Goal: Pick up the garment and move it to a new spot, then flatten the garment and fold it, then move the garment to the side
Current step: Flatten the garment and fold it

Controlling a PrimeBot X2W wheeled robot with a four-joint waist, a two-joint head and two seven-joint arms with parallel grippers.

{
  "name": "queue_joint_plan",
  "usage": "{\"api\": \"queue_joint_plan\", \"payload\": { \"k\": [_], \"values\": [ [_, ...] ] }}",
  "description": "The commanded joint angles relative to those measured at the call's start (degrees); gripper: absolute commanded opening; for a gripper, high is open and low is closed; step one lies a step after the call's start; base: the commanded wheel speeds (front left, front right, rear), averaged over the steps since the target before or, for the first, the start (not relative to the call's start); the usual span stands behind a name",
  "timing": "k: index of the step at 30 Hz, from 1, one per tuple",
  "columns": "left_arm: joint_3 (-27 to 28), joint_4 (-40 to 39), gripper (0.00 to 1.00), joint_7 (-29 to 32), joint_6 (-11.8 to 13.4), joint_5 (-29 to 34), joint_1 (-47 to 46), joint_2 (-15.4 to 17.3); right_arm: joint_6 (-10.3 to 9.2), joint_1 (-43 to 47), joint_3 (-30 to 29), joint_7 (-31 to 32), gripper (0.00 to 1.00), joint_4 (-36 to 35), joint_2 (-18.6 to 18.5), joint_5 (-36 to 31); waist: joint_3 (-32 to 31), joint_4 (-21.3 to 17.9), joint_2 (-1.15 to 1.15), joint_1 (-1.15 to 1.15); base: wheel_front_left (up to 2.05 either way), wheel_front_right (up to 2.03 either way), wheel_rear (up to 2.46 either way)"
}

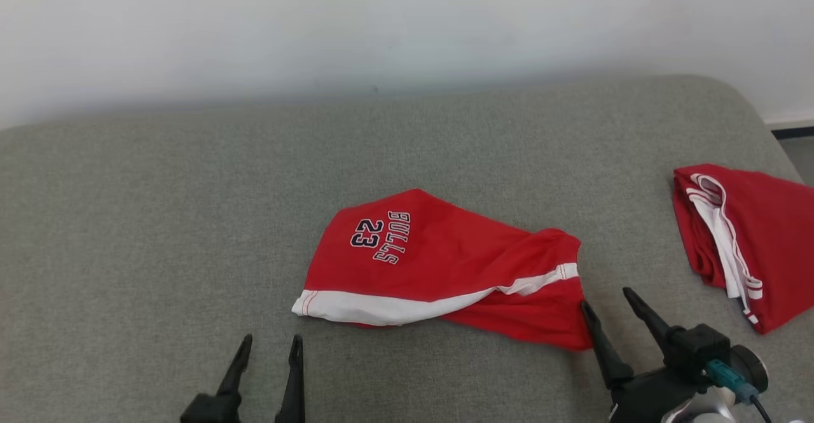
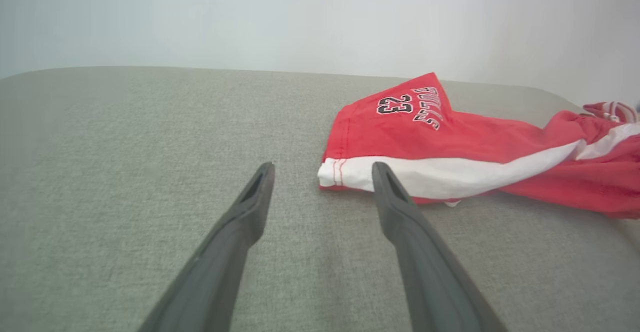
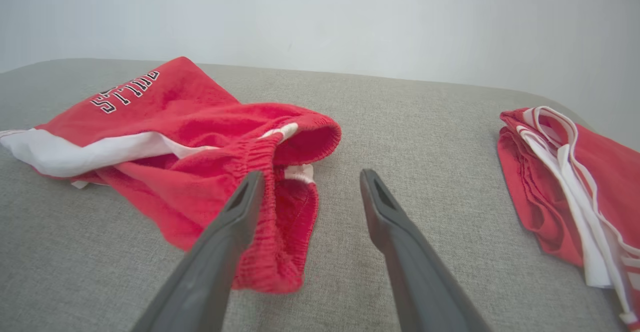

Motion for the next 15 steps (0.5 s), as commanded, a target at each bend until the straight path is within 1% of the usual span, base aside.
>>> {"api": "queue_joint_plan", "payload": {
  "k": [1,7,10,15],
  "values": [
    [-0.1,0.9,1.0,-0.2,-0.5,0.4,-2.5,0.0,-0.16,0.1,-2.0,-0.2,1.0,-1.5,1.1,-1.6,2.3,-0.9,0.0,0.0,0.0,0.0,0.0],
    [-0.5,7.5,1.0,-0.2,-1.5,-1.0,-8.3,0.0,-0.16,0.1,-5.6,-0.2,1.0,-3.1,3.3,-4.6,5.1,-2.3,0.0,0.0,0.0,0.0,0.0],
    [0.0,10.3,1.0,-0.2,-1.8,-1.2,-10.7,0.0,-0.16,-0.2,-7.1,-0.2,1.0,-3.5,3.8,-5.4,6.0,-3.1,0.0,0.0,0.0,0.0,0.0],
    [0.9,12.6,1.0,-0.2,-2.0,-1.1,-12.5,0.0,-0.16,-0.3,-7.8,-0.2,1.0,-4.0,4.1,-5.7,6.8,-4.0,0.0,0.0,0.0,0.0,0.0]
  ]
}}
